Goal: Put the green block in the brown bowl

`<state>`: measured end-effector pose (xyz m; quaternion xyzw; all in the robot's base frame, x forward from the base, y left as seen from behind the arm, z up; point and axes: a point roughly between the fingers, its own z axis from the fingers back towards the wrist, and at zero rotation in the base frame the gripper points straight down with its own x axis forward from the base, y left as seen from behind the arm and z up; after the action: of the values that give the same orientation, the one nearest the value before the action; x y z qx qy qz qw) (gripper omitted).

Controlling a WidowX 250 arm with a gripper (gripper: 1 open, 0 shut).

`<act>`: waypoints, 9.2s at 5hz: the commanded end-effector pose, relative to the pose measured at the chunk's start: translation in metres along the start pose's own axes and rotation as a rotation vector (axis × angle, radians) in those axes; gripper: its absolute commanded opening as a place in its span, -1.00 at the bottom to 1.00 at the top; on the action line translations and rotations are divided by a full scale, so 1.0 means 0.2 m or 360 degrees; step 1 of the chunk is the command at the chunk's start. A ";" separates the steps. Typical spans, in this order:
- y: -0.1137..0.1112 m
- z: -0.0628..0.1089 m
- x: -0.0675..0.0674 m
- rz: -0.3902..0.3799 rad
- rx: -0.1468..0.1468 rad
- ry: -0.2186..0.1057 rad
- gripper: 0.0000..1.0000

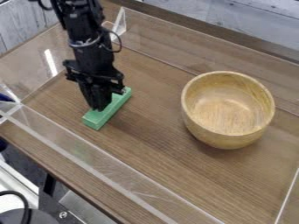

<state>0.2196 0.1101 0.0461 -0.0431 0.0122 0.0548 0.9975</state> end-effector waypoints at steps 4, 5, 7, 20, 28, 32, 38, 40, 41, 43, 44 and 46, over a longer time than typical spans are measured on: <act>-0.07 -0.02 0.13 -0.0003 0.0047 -0.0038 1.00; -0.10 0.08 0.12 0.0015 0.0039 -0.0120 1.00; -0.13 0.10 0.13 0.0034 0.0094 -0.0123 1.00; -0.15 0.20 0.37 -0.0216 0.0209 -0.0015 -1.00; -0.40 0.14 0.48 -0.0009 0.0157 -0.0217 -1.00; -0.25 0.22 0.52 0.0094 0.0155 -0.0200 -1.00; -0.71 0.35 0.37 -0.0096 0.0116 -0.0247 -1.00; -0.79 0.30 0.28 -0.0206 0.0083 -0.0170 -1.00; -0.85 0.27 0.27 -0.0294 0.0056 -0.0118 -1.00; -0.93 0.22 0.25 -0.0331 0.0041 -0.0062 -1.00; -0.95 0.20 0.26 -0.0331 0.0015 -0.0042 -1.00; -0.96 0.17 0.30 -0.0327 -0.0036 0.0019 -1.00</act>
<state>0.2908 -0.0705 0.0778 -0.0512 0.0446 -0.0474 0.9966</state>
